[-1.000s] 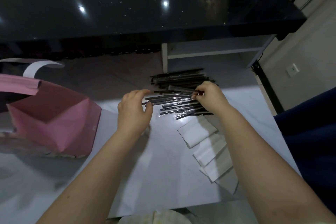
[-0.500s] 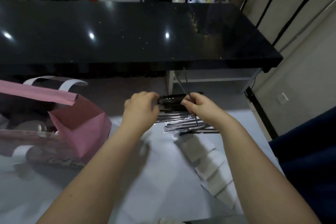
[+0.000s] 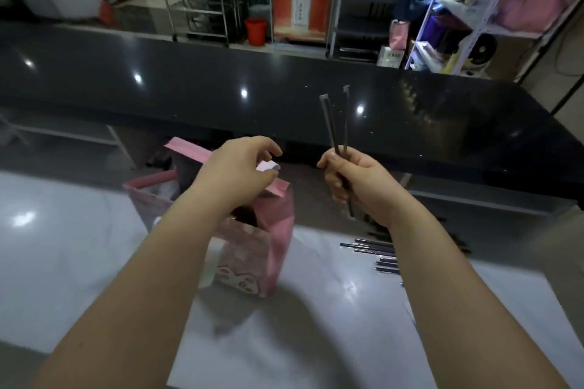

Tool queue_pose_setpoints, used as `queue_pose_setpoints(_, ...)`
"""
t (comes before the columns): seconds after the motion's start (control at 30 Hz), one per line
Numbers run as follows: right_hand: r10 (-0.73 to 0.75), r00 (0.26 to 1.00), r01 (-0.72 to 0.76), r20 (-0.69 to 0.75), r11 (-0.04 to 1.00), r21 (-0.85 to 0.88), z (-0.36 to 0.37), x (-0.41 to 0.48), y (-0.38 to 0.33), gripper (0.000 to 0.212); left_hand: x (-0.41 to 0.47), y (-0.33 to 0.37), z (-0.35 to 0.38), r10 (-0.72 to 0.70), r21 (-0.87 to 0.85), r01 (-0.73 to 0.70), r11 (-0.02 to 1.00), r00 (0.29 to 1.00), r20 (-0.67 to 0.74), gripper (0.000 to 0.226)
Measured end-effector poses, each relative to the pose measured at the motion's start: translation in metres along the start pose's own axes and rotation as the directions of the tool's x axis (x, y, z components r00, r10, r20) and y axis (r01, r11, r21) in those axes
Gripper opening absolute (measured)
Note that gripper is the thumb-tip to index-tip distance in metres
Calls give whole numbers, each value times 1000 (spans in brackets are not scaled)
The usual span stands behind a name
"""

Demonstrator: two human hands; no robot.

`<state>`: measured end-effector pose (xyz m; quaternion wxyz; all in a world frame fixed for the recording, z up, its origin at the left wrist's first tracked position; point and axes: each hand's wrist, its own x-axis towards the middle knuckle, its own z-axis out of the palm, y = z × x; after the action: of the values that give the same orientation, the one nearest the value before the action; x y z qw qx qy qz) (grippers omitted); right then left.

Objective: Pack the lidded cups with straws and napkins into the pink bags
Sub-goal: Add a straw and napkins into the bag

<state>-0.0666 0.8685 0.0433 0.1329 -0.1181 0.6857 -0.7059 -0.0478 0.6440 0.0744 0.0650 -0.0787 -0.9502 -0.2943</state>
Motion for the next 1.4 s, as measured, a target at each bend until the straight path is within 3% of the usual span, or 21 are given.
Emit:
queue_pose_setpoints(0.17, -62, 997, 64, 50, 998, -28, 66, 32, -21, 22, -9, -77, -45, 58, -30, -58, 998, 998, -5, 26)
queue_pose_setpoints(0.4, -88, 996, 84, -26, 989, -122, 162, 70, -30, 24, 11, -151, -70, 188, 17, -193, 981, 967, 172, 23)
queue_pose_setpoints(0.47, -84, 994, 71, -74, 983, -167, 180, 73, -19, 24, 18, -163, -70, 227, -5, -231, 973, 949, 221, 36)
queue_pose_setpoints(0.6, -9, 991, -43, -137, 928, -370, 193, 67, 7, 22, 23, -178, -70, 290, -113, -267, 957, 897, 334, 88)
queue_pose_setpoints(0.77, 108, 963, -254, -247, 667, -701, 178, 60, 22, 19, 19, -186, -67, 344, -189, -293, 937, 863, 370, 109)
queue_pose_setpoints(0.9, 184, 933, -358, -310, 370, -858, 171, 69, 30, 21, 14, -190, -70, 367, -235, -299, 925, 863, 347, 117)
queue_pose_setpoints(0.97, 241, 910, -389, -337, 216, -896, 174, 78, 35, 19, 12, -190, -71, 384, -193, -337, 922, 860, 335, 116)
queue_pose_setpoints(1.03, 258, 898, -400, -357, 137, -906, 177, 84, 37, 26, 10, -188, -71, 396, -88, -388, 917, 867, 303, 110)
queue_pose_setpoints(1.13, 199, 914, -386, -353, 162, -908, 180, 87, 33, 37, 8, -185, -72, 422, 129, -456, 880, 878, 224, 94)
queue_pose_setpoints(1.2, 123, 927, -373, -354, 197, -907, 181, 84, 27, 31, 8, -181, -74, 442, 237, -476, 847, 878, 183, 86)
queue_pose_setpoints(1.4, -45, 941, -288, -336, 418, -862, 184, 55, 0, 22, 2, -154, -80, 470, 344, -477, 809, 876, 109, 53)
